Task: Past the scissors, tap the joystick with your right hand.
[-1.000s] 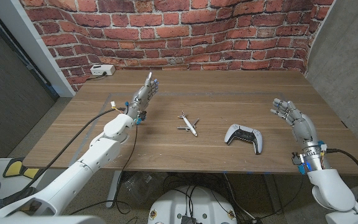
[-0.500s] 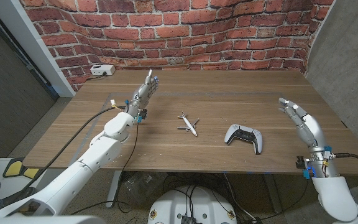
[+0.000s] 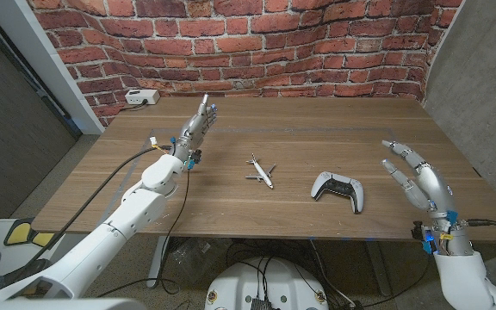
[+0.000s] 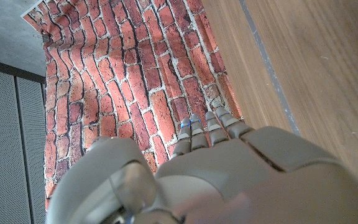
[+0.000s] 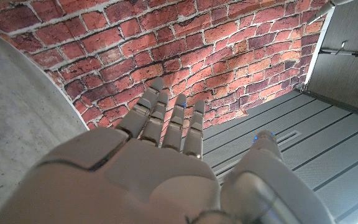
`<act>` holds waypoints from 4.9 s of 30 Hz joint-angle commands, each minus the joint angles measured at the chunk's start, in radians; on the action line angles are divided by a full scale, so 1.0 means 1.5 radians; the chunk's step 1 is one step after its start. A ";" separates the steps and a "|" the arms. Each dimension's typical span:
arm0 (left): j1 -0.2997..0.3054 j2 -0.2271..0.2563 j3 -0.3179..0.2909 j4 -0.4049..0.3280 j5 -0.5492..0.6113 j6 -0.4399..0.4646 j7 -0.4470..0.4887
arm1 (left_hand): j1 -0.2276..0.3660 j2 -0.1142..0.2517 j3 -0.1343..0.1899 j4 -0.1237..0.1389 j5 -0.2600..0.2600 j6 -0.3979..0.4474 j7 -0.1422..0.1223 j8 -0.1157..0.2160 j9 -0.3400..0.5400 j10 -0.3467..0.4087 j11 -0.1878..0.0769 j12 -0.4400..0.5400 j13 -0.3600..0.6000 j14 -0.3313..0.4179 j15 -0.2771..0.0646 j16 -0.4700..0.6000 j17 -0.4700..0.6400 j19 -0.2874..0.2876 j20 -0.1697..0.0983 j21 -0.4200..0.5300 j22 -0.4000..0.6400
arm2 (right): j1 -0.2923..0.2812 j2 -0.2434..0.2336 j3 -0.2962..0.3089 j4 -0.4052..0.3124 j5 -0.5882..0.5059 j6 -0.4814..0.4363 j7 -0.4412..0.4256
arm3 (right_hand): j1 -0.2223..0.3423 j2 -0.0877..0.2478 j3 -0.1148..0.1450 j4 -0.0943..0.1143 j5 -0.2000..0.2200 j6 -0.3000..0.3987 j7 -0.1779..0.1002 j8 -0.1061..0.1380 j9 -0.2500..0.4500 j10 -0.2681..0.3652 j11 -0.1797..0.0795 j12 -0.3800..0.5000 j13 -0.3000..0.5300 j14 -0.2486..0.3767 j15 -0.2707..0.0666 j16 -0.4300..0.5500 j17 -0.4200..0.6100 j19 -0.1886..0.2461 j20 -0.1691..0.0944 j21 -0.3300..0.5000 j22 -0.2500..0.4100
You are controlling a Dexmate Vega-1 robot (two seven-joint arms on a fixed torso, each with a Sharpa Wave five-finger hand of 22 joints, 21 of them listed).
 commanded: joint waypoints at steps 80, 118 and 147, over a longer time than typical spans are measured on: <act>0.001 0.034 -0.026 0.027 -0.026 -0.028 -0.063 | 0.009 0.007 0.000 0.000 -0.011 0.020 -0.001 -0.007 0.004 0.014 0.002 -0.008 0.004 0.006 0.003 -0.005 0.003 0.000 0.005 -0.009 0.001 | -0.052 -0.344 -0.305 -0.129 -0.069 -0.684 -0.074 | 0.006 0.027 0.004 0.000 -0.001 0.034 -0.018 -0.004 0.001 -0.239 0.059 -0.022 0.007 -0.259 0.077 -0.002 0.005 -0.291 0.060 -0.022 0.010; 0.016 0.041 -0.033 0.010 -0.031 -0.023 -0.054 | 0.011 0.009 0.000 0.001 -0.014 0.022 -0.001 -0.010 0.004 0.015 0.003 -0.010 0.004 0.005 0.004 -0.006 0.003 -0.003 0.004 -0.012 0.001 | -0.007 -0.382 -0.372 -0.102 0.005 -0.704 -0.111 | 0.020 0.028 0.011 -0.007 -0.004 0.056 -0.022 -0.002 0.000 -0.207 0.054 -0.007 0.006 -0.231 0.070 0.005 0.005 -0.270 0.053 -0.010 0.010; 0.037 0.043 -0.038 -0.010 -0.028 -0.021 -0.036 | 0.013 0.011 0.000 0.002 -0.017 0.026 -0.002 -0.012 0.005 0.016 0.002 -0.012 0.004 0.005 0.003 -0.007 0.003 -0.005 0.005 -0.013 0.001 | -0.008 -0.415 -0.379 -0.104 0.039 -0.697 -0.110 | 0.025 0.026 0.013 -0.009 -0.005 0.109 -0.022 0.011 0.000 -0.172 0.045 0.004 0.006 -0.206 0.064 0.007 0.006 -0.256 0.051 -0.005 0.010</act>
